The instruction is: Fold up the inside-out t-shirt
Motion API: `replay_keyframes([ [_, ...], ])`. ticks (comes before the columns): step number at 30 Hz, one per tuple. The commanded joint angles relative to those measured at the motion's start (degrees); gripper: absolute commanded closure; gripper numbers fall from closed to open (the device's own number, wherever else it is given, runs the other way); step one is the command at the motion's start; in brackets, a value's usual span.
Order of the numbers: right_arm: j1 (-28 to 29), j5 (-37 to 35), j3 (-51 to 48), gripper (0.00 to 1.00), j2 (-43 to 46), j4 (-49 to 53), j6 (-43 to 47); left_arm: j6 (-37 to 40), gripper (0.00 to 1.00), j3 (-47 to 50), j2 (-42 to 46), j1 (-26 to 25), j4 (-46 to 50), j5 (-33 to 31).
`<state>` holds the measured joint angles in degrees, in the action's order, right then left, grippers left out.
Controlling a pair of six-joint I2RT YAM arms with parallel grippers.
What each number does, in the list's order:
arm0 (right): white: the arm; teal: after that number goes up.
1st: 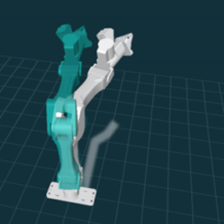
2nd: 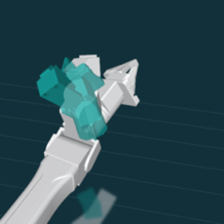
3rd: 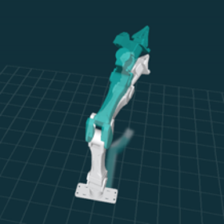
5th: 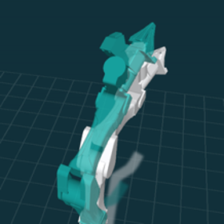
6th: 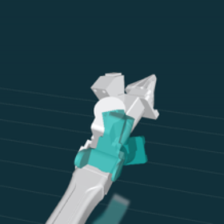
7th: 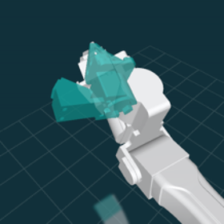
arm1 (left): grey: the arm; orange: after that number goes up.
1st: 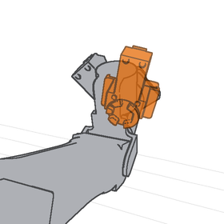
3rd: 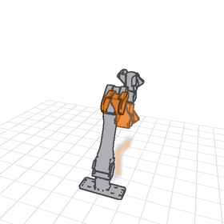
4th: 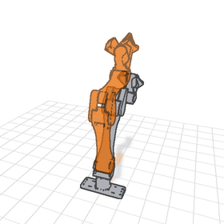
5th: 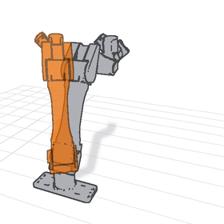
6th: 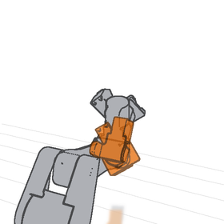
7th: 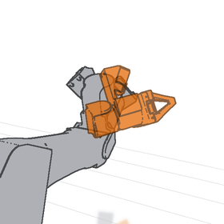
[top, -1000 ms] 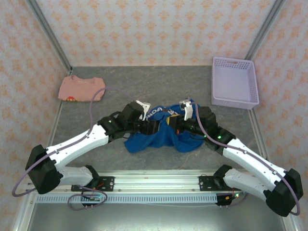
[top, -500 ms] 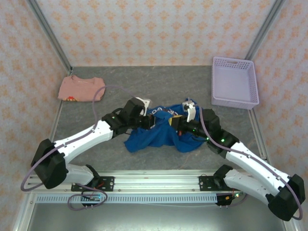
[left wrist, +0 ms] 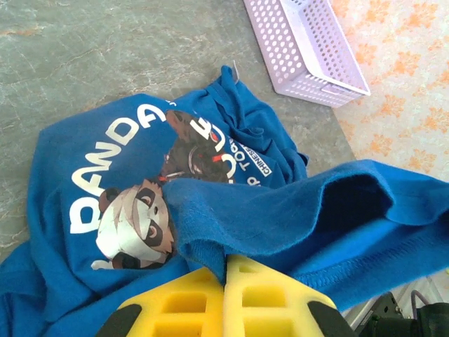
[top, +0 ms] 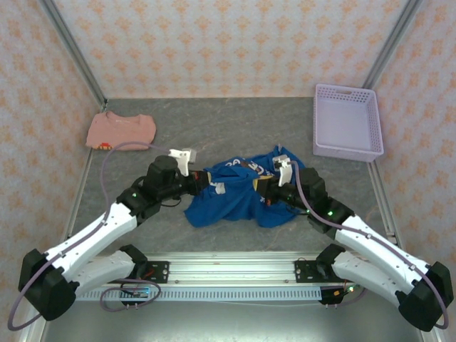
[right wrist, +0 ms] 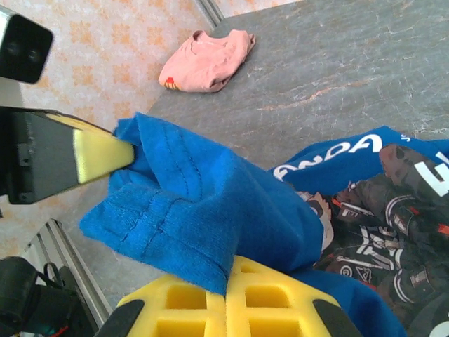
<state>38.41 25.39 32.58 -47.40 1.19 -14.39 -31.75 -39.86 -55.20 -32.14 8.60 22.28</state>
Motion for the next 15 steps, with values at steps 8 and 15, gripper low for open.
replay_keyframes([
  [8,4.97,9.03,2.95,0.94,-7.64,19.96,6.93,-2.00,1.00,5.73,5.69,-1.00,17.11,1.61],
  [15,5.19,-3.49,3.84,0.59,-3.87,21.40,3.05,0.78,0.49,-2.19,-1.53,-0.66,29.62,2.98],
])
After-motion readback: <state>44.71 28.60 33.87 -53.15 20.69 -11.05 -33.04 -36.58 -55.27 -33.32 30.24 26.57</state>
